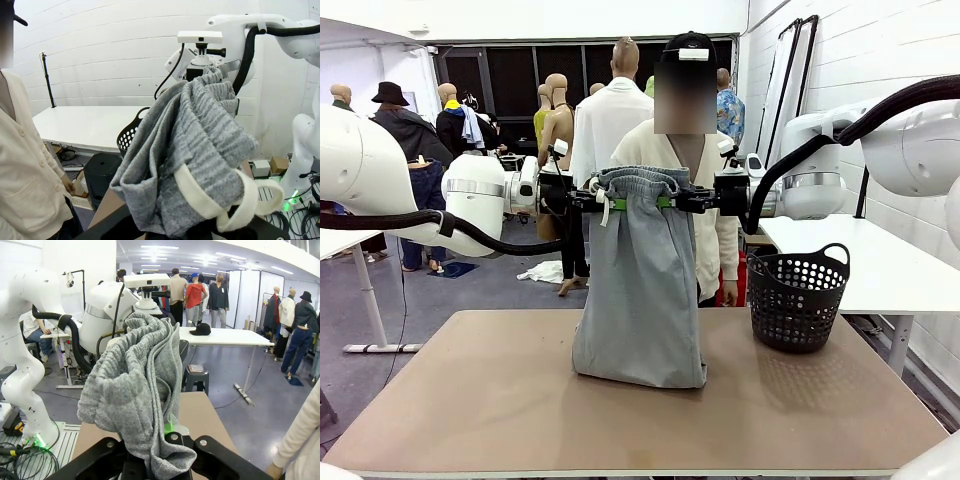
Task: Fold the training pants.
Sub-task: Fold the Training pants in half.
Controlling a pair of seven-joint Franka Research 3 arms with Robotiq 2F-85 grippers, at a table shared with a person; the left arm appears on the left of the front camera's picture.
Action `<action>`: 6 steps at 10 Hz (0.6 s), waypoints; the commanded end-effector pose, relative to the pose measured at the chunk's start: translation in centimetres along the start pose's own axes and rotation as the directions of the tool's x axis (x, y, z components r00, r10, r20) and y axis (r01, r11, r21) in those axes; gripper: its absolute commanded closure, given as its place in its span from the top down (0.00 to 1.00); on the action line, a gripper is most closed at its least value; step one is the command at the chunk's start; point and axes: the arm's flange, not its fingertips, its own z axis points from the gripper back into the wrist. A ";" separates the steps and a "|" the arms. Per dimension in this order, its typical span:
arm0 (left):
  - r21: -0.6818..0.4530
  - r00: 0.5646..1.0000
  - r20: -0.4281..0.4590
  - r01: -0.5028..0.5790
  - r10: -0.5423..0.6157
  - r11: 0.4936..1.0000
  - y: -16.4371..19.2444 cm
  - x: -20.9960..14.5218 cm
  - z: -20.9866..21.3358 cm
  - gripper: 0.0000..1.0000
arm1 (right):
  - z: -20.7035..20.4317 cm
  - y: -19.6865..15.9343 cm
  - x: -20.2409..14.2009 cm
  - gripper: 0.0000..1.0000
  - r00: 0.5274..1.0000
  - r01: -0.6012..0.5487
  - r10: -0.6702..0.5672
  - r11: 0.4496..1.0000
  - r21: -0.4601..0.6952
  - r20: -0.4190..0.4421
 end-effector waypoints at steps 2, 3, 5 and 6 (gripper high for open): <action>0.000 1.000 0.000 0.000 0.000 1.000 0.0 0.0 0.0 0.00 | 0.0 0.0 0.0 0.00 1.000 0.000 0.000 1.000 0.000 0.000; 0.020 0.999 -0.019 -0.038 0.039 0.999 1.1 -0.1 0.2 0.00 | -0.1 -1.2 0.1 0.00 1.000 0.004 -0.004 1.000 -0.001 -0.014; 0.024 0.995 -0.041 -0.089 0.090 0.996 3.0 0.2 0.1 0.00 | -0.5 -3.3 1.0 0.00 0.999 0.020 -0.020 1.000 0.009 -0.044; 0.037 0.993 -0.049 -0.105 0.106 0.994 4.3 0.4 0.2 0.00 | -0.8 -4.3 1.3 0.00 0.999 0.018 -0.017 1.000 0.016 -0.049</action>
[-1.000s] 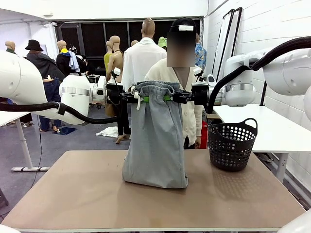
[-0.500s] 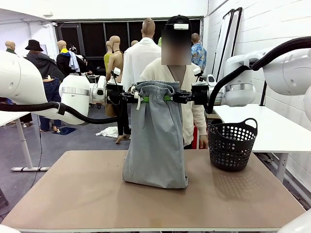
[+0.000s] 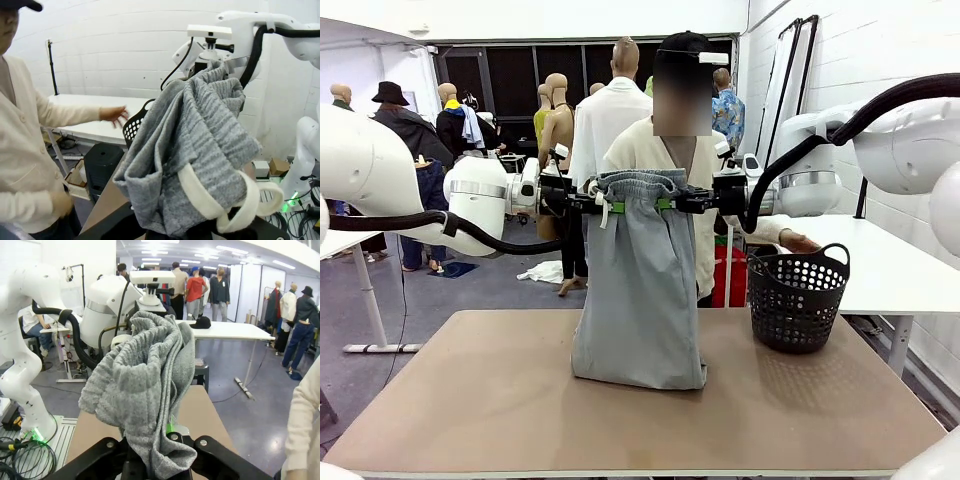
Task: Fold the training pants.
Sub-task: Fold the Training pants in half.
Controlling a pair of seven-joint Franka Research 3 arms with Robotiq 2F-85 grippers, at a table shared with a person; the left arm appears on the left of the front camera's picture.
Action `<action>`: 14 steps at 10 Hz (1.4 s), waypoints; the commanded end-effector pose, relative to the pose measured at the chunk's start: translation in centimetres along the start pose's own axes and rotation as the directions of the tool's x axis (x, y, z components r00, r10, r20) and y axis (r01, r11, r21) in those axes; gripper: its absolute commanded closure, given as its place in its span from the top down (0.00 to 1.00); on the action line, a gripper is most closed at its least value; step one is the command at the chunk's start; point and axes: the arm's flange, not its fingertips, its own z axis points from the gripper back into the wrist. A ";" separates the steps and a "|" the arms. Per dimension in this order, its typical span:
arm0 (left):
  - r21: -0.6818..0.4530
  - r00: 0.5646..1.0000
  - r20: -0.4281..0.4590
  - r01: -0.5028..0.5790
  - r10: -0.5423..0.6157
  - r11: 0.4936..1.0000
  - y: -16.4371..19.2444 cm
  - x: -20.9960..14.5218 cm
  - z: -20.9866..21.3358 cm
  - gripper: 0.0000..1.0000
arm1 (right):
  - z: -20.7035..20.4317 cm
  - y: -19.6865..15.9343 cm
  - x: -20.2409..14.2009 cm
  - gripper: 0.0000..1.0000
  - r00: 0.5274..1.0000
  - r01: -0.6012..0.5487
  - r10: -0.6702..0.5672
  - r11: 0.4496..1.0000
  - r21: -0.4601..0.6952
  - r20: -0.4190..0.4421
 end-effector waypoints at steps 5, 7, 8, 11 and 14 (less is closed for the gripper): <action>0.074 0.997 -0.003 -0.072 0.073 0.995 7.1 2.8 0.0 0.00 | -2.0 -6.8 2.8 0.00 1.000 0.010 -0.010 1.000 0.006 -0.024; 0.070 0.998 -0.010 -0.068 0.069 0.995 7.9 3.3 0.2 0.00 | -2.3 -7.6 3.0 0.00 0.999 0.008 -0.008 1.000 -0.001 -0.034; 0.067 0.998 0.003 -0.057 0.057 0.996 6.7 1.9 0.2 0.00 | -1.7 -6.3 2.0 0.00 1.000 -0.004 0.004 1.000 0.004 -0.006; 0.067 0.998 0.003 -0.057 0.057 0.996 6.7 1.9 0.2 0.00 | -1.7 -6.3 2.0 0.00 1.000 -0.004 0.004 1.000 0.004 -0.006; 0.071 0.998 0.007 -0.067 0.067 0.995 8.8 2.5 -0.2 0.00 | -2.1 -8.7 2.3 0.00 1.000 -0.006 0.006 1.000 0.006 -0.009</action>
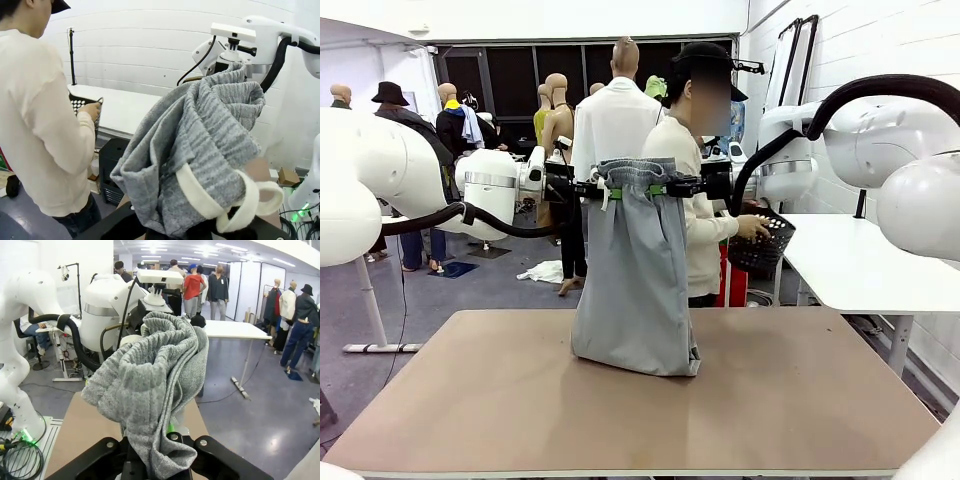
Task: Fold the training pants.
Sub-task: Fold the Training pants in half.
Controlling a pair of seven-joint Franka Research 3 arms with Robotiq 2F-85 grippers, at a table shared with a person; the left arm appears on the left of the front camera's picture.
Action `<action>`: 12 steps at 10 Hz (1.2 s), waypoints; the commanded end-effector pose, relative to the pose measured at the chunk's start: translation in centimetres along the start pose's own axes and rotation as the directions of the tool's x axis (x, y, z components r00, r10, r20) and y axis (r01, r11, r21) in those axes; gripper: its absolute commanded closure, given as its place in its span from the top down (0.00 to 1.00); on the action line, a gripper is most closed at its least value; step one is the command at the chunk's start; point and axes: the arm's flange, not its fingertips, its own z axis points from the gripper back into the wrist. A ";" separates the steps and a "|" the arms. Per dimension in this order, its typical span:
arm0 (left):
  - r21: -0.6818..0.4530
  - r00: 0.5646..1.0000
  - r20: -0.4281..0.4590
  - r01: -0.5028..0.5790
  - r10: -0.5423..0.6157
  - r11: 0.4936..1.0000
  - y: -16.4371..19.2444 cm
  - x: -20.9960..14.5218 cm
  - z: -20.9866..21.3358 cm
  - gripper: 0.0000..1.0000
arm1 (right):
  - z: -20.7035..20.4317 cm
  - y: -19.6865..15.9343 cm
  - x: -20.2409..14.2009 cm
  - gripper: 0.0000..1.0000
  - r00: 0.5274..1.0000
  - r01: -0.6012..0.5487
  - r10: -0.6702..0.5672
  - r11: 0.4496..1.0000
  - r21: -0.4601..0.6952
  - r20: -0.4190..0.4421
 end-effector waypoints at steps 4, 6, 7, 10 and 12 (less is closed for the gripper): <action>0.030 0.999 -0.020 0.034 -0.034 0.999 4.4 4.5 -1.8 0.00 | -2.3 -7.5 4.1 0.00 0.995 -0.096 0.098 0.993 0.072 -0.032; 0.094 0.997 -0.035 0.071 -0.068 0.993 5.1 6.4 -2.2 0.00 | -3.3 -9.6 6.1 0.00 0.976 -0.205 0.211 0.974 0.098 -0.061; 0.124 0.995 -0.030 0.093 -0.090 0.988 5.3 7.0 -2.3 0.00 | -3.6 -10.6 7.0 0.00 0.964 -0.252 0.259 0.962 0.104 -0.059; 0.170 0.996 -0.006 0.090 -0.091 0.981 5.4 6.4 -2.1 0.00 | -4.0 -11.3 7.7 0.00 0.953 -0.291 0.297 0.952 0.095 -0.062; 0.177 0.999 0.010 0.045 -0.047 0.983 4.8 3.6 -1.4 0.00 | -3.6 -10.9 4.5 0.00 0.963 -0.255 0.264 0.959 0.121 -0.061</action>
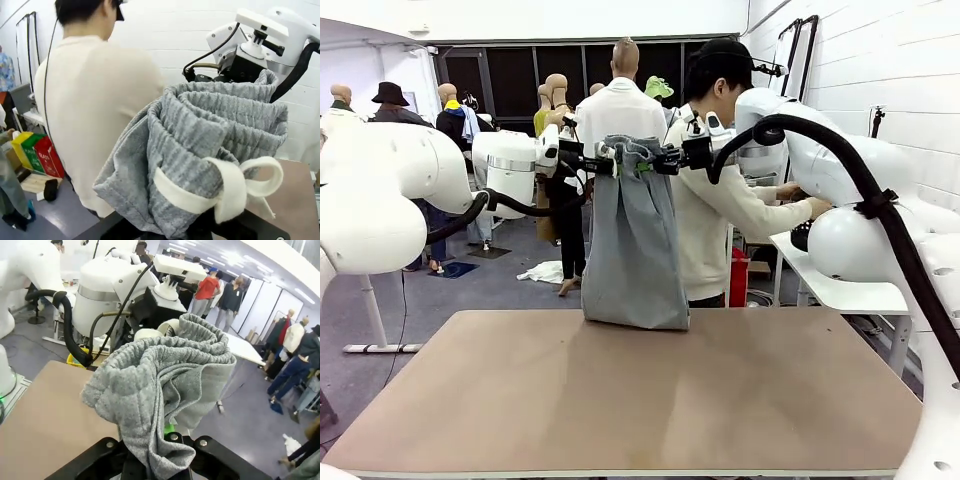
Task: Fold the training pants.
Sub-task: Fold the Training pants in half.
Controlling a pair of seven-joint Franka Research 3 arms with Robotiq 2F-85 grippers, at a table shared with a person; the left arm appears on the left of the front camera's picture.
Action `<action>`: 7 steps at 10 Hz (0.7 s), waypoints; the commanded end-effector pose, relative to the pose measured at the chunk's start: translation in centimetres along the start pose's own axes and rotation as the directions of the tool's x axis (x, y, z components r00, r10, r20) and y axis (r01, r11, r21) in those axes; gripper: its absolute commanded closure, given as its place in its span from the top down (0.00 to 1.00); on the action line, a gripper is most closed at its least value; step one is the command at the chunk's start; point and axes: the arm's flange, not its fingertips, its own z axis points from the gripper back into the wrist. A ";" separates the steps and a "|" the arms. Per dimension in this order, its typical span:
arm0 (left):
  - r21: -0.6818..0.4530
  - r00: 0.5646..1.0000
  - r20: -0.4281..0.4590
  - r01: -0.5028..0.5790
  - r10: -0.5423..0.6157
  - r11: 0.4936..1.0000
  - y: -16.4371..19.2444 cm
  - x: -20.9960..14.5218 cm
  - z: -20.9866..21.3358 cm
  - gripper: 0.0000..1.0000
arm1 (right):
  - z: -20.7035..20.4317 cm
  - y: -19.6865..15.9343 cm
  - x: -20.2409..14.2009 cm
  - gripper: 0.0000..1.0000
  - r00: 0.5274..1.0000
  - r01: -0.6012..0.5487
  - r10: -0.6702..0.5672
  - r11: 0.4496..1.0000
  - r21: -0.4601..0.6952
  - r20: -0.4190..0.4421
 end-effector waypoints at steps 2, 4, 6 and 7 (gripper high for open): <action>-0.018 0.992 0.015 -0.121 0.122 0.992 -2.3 -4.0 1.2 0.00 | 0.1 1.9 -4.0 0.00 0.994 0.104 -0.104 0.994 0.024 0.029; -0.052 0.980 0.014 -0.199 0.200 0.979 -3.4 -5.6 2.1 0.00 | 0.0 4.4 -5.9 0.00 0.979 0.196 -0.196 0.981 0.004 0.054; -0.090 0.947 -0.032 -0.321 0.319 0.943 -5.4 -7.4 3.0 0.00 | -0.2 7.5 -7.0 0.00 0.936 0.347 -0.346 0.938 -0.007 0.060; -0.097 0.922 -0.058 -0.387 0.383 0.917 -6.9 -8.8 3.4 0.00 | -0.3 9.5 -7.9 0.00 0.906 0.421 -0.419 0.907 -0.021 0.056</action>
